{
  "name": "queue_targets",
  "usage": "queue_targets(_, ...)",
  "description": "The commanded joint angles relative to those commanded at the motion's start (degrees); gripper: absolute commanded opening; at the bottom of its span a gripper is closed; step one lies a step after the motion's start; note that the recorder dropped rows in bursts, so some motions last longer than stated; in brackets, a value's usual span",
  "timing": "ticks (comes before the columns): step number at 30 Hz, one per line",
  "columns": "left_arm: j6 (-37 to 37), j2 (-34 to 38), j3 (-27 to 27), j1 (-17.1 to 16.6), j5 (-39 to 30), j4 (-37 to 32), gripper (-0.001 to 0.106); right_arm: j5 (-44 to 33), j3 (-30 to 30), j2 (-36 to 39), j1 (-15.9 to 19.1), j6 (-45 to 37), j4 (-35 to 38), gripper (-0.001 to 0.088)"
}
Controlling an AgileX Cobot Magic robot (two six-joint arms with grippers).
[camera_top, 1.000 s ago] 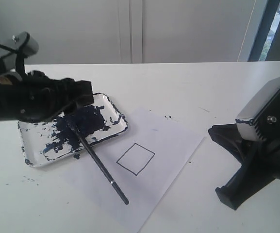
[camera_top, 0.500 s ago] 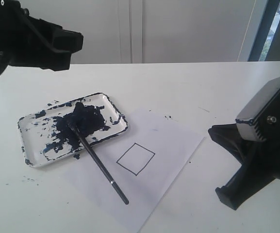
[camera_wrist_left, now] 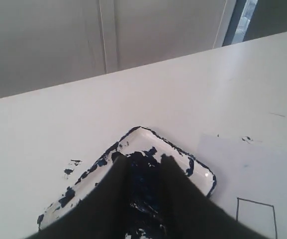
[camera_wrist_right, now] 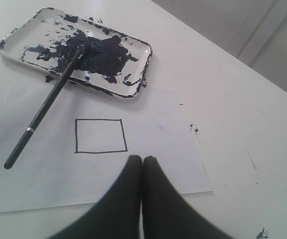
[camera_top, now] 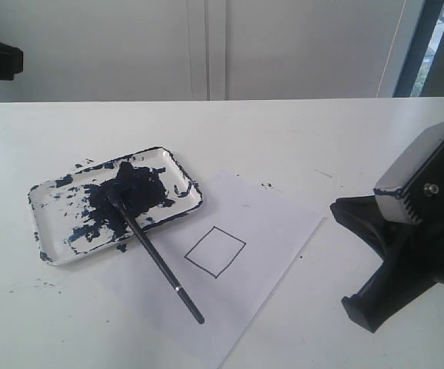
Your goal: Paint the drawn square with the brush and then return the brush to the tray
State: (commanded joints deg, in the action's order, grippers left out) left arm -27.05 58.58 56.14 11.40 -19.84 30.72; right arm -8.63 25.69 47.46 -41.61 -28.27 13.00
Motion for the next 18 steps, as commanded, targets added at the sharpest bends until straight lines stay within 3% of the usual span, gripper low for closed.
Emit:
queue_targets(8, -0.59, -5.88, -0.11, 0.00, -7.84, 0.01, 0.001, -0.14, 0.00, 0.00, 0.00, 0.00, 0.00, 0.0000)
queue_targets(18, 3.28, -12.71, -3.14, 0.00, -14.02, 0.01, 0.000, -0.28, 0.00, 0.00, 0.00, 0.00, 0.00, 0.0000)
